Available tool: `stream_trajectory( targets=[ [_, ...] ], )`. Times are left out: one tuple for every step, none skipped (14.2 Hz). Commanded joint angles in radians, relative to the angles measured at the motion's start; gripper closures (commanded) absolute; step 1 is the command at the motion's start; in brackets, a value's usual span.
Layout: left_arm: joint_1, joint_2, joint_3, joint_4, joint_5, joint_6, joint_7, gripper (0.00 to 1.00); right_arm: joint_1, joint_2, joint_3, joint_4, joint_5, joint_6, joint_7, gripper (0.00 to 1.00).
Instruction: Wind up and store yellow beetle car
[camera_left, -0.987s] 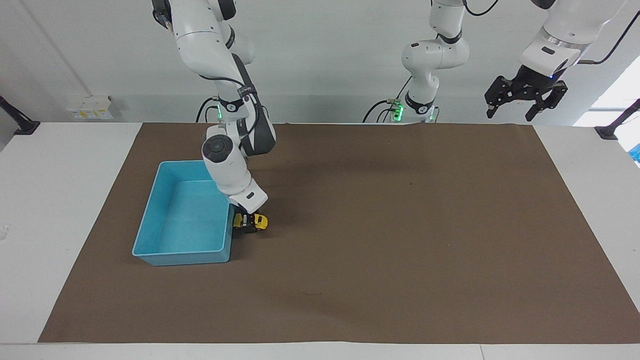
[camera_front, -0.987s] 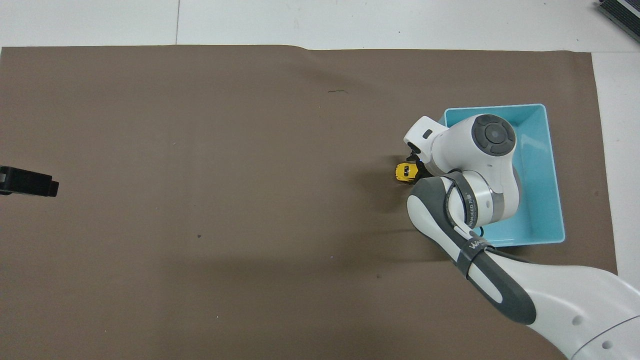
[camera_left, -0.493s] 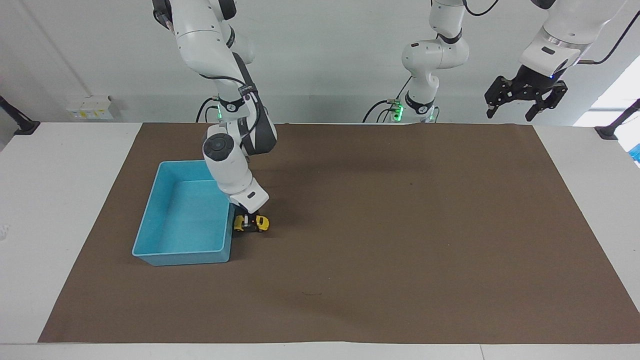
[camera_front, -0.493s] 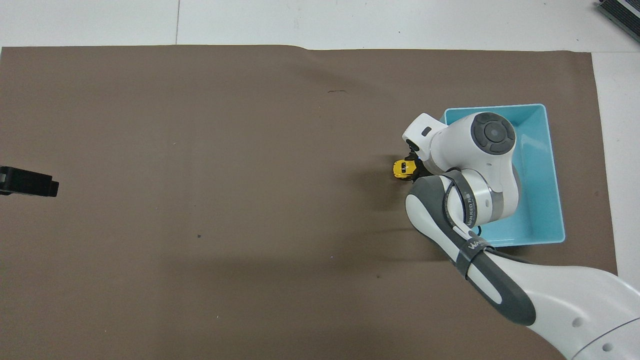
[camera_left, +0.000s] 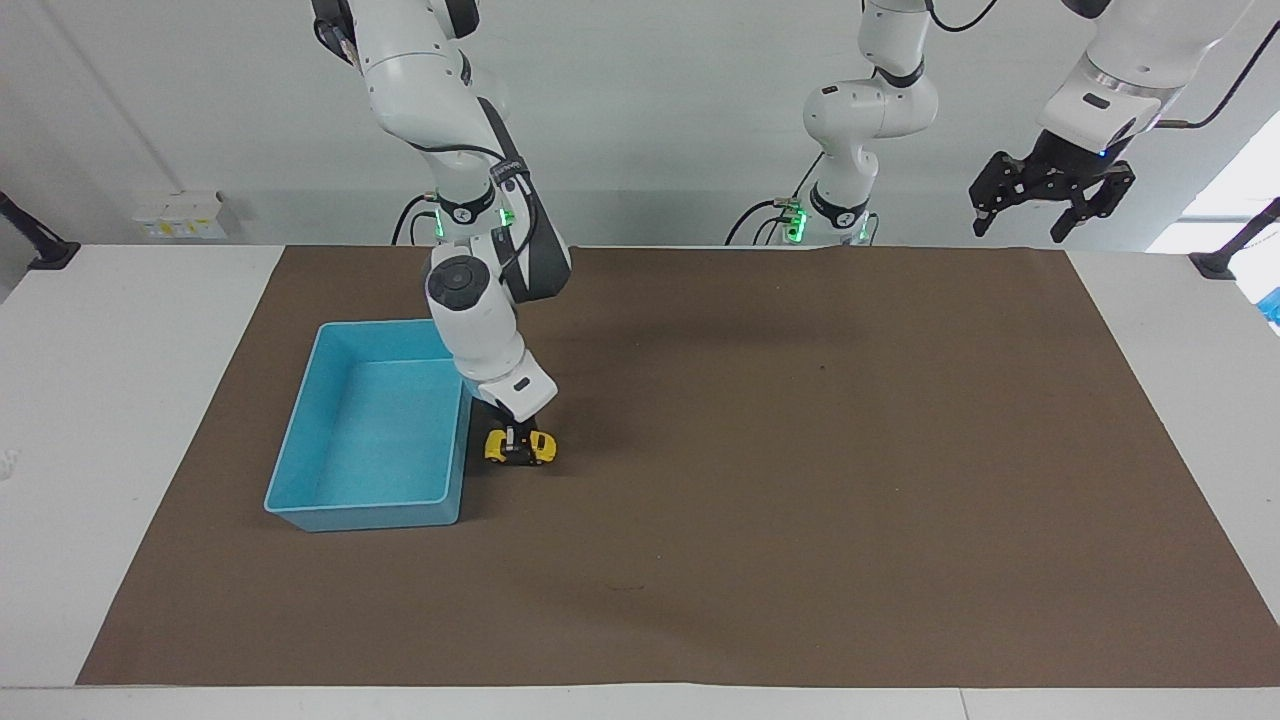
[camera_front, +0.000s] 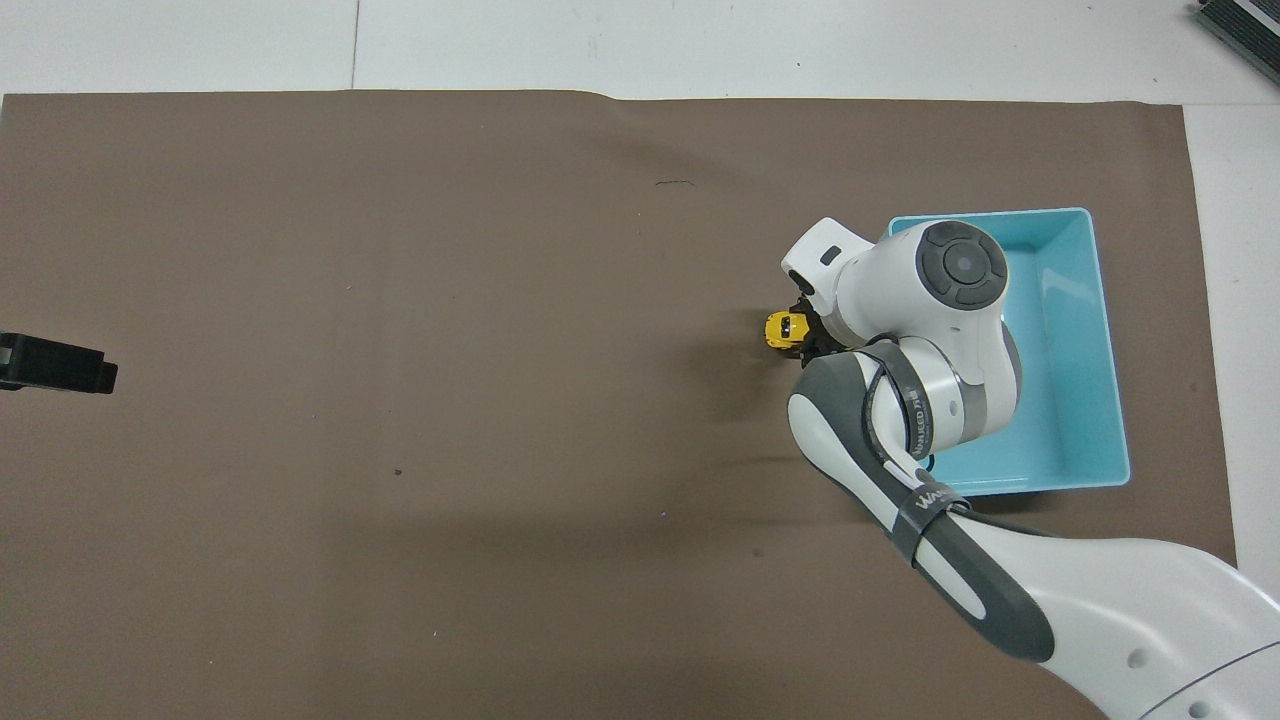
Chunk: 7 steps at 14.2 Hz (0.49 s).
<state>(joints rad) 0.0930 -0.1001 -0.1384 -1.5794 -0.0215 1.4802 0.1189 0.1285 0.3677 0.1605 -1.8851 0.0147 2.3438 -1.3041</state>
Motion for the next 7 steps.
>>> stream_trajectory(
  targets=[
    [0.019, -0.013, -0.015, -0.016, 0.009, 0.012, -0.001, 0.00, -0.006, -0.003, 0.007, 0.029, -0.005, -0.030, 0.023, 0.93],
    [0.019, -0.015, -0.015, -0.016, 0.009, 0.012, -0.001, 0.00, -0.006, -0.004, 0.010, 0.046, -0.005, -0.049, 0.034, 0.93],
    [0.019, -0.015, -0.015, -0.016, 0.008, 0.012, -0.001, 0.00, -0.004, -0.004, 0.011, 0.058, -0.005, -0.064, 0.040, 0.93],
    [0.019, -0.013, -0.015, -0.016, 0.008, 0.012, -0.001, 0.00, -0.004, -0.006, 0.011, 0.061, -0.005, -0.067, 0.040, 0.93],
    [0.019, -0.013, -0.015, -0.016, 0.008, 0.012, -0.001, 0.00, -0.004, -0.010, 0.011, 0.063, -0.004, -0.072, 0.040, 0.93],
    [0.019, -0.015, -0.015, -0.016, 0.008, 0.012, -0.001, 0.00, -0.004, -0.010, 0.011, 0.067, -0.004, -0.083, 0.040, 0.93],
    [0.019, -0.015, -0.015, -0.016, 0.008, 0.012, -0.001, 0.00, -0.004, -0.012, 0.011, 0.076, -0.004, -0.090, 0.040, 0.93]
  ],
)
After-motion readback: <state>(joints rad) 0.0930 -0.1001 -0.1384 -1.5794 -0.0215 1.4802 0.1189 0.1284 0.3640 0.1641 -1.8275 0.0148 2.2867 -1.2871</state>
